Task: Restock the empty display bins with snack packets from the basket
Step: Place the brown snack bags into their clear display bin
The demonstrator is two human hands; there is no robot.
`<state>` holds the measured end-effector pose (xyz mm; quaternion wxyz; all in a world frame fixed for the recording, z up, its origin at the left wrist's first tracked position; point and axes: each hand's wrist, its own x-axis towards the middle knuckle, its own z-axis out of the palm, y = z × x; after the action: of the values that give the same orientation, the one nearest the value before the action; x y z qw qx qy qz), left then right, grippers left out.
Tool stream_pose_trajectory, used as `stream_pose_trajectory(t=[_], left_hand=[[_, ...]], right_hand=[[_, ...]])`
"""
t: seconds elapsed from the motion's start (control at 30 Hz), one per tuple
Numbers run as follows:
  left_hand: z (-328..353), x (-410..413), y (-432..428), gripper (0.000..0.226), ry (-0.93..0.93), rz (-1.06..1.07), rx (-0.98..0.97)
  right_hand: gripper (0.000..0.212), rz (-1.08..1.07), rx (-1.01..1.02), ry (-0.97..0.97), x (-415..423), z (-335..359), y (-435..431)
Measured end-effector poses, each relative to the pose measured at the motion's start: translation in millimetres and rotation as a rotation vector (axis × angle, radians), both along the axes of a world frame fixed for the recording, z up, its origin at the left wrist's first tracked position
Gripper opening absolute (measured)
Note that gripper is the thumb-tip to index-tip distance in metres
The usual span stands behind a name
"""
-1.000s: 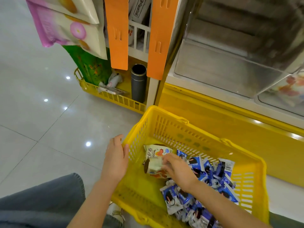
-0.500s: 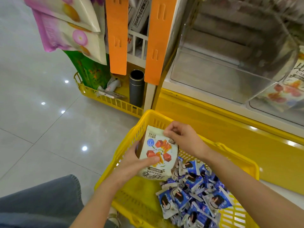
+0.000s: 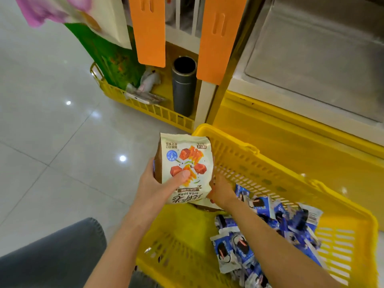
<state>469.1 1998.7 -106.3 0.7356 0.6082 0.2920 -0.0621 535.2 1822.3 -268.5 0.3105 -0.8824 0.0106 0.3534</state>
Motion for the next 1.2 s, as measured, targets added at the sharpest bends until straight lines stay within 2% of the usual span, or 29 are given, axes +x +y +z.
stream_pose_trajectory(t=[0.07,0.13,0.23,0.43,0.53,0.63,0.8,1.0,1.1,1.2], left_hand=[[0.1,3.5,-0.1,0.063,0.01,-0.002,-0.004],[-0.4,6.1,0.0,0.062,0.017,0.007,-0.008],[-1.1,8.1,-0.6,0.063,0.021,0.004,-0.004],[-1.2,8.0,-3.0,0.069,0.036,-0.004,0.038],[0.1,7.4,-5.2,0.062,0.042,-0.005,0.058],[-0.6,3.6,-8.1,0.046,0.037,0.01,0.078],[-0.1,-13.4,-15.2,0.043,0.068,0.067,0.13],[17.8,-20.6,-35.6,0.034,0.041,0.042,0.15],[35.0,-21.1,-55.4,0.034,-0.002,-0.031,0.152],[57.8,-19.6,-79.7,0.046,-0.053,-0.113,0.13]], right_hand=[[0.082,0.235,-0.262,-0.084,0.8,-11.3,-1.1],[0.086,0.317,-0.383,-0.158,1.6,-14.9,-3.9],[0.082,0.343,-0.384,-0.136,4.4,-12.9,-10.3],[0.081,0.531,-0.363,-0.155,-1.1,-8.5,-15.9],[0.065,0.406,-0.245,-0.065,-13.3,0.8,-18.4],[0.052,0.253,-0.195,-0.088,-19.2,22.5,-25.8],[0.061,0.061,-0.131,-0.132,-25.5,76.2,-53.2],[0.081,-0.369,0.123,-0.065,-41.2,146.8,-98.6],[0.069,-0.584,0.313,-0.003,-49.8,183.2,-120.2],[0.064,-0.64,0.465,0.06,-53.4,223.9,-141.6]])
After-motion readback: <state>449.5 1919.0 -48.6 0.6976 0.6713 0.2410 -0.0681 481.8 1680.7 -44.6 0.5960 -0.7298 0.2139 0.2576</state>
